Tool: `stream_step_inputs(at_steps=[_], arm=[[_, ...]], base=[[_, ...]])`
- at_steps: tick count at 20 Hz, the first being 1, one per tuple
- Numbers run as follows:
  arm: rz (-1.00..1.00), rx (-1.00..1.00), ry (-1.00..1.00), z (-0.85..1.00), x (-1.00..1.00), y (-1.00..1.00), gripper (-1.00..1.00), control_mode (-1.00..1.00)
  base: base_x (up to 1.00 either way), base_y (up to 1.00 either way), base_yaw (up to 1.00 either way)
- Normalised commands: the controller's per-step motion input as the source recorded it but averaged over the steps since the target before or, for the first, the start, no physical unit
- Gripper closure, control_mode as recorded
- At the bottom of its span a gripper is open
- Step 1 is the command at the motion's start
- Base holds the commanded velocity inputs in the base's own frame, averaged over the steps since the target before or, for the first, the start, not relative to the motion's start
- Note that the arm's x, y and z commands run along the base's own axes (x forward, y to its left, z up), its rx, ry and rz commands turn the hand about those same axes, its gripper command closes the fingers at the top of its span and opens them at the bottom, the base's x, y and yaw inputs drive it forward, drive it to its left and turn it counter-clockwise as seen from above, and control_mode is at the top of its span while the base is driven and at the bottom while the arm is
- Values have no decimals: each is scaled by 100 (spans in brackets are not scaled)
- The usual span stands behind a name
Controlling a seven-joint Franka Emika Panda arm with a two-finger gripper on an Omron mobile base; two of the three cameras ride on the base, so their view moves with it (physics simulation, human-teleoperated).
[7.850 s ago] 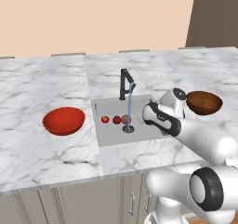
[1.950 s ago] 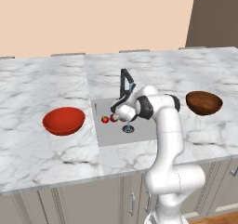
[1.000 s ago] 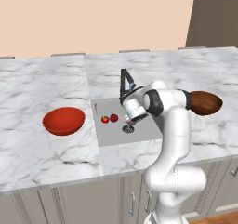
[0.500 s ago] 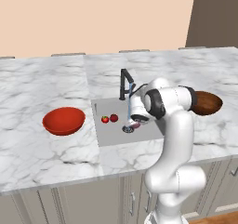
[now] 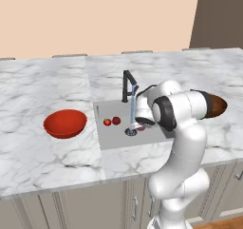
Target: Pick the tomatos from the sink and place them in one bowl. Place the onion in the other bowl. Then turn off the sink faucet.
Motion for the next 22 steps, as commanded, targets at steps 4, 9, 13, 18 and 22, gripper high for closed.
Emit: stream_step_inputs(at_steps=[4, 9, 13, 18, 22], arm=[[0, 0, 6, 69, -25, -13, 100, -100], [0, 0, 8, 75, -22, -15, 100, -100], [0, 0, 12, 80, -11, -23, 100, -100], [-1, 0, 15, 87, -2, -30, 100, -100], [-4, 1, 20, 81, 0, -38, 100, -100]], base=[[0, 0, 0], [0, 0, 0], [0, 0, 0], [0, 0, 0], [0, 0, 0]])
